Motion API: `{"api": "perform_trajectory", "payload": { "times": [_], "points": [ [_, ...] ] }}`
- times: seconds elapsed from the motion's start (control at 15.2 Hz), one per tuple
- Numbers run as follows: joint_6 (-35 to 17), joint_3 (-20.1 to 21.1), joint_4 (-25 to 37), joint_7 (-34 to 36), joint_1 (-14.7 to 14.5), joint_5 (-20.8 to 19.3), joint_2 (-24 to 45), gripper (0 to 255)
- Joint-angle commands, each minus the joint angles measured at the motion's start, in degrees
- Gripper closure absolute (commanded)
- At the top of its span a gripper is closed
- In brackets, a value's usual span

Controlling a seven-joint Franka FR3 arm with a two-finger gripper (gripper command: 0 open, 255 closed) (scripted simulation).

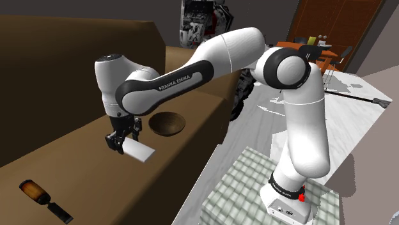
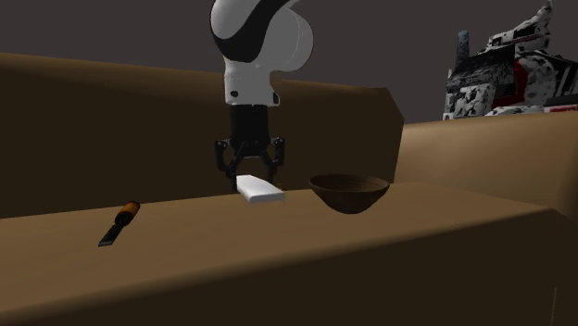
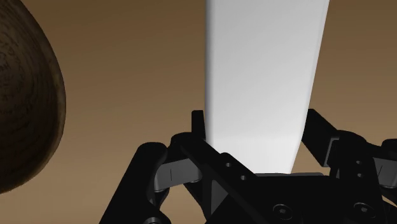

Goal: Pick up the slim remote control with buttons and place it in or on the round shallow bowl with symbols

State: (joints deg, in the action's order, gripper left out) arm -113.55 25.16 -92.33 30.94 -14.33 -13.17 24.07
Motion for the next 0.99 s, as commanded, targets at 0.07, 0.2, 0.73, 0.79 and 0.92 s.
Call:
{"api": "perform_trajectory", "payload": {
  "times": [0.07,0.2,0.73,0.79,0.92],
  "points": [
    [1.97,0.17,1.42,-0.35,0.04,0.39,-0.62,255],
    [3.33,0.28,2.45,-0.55,0.03,0.62,-1.00,255],
    [8.98,0.63,7.24,-1.22,-0.18,1.31,-2.00,255],
    [9.71,0.66,7.92,-1.30,-0.23,1.37,-2.07,255],
    [11.20,0.72,9.34,-1.43,-0.35,1.46,-2.15,255]
  ]
}}
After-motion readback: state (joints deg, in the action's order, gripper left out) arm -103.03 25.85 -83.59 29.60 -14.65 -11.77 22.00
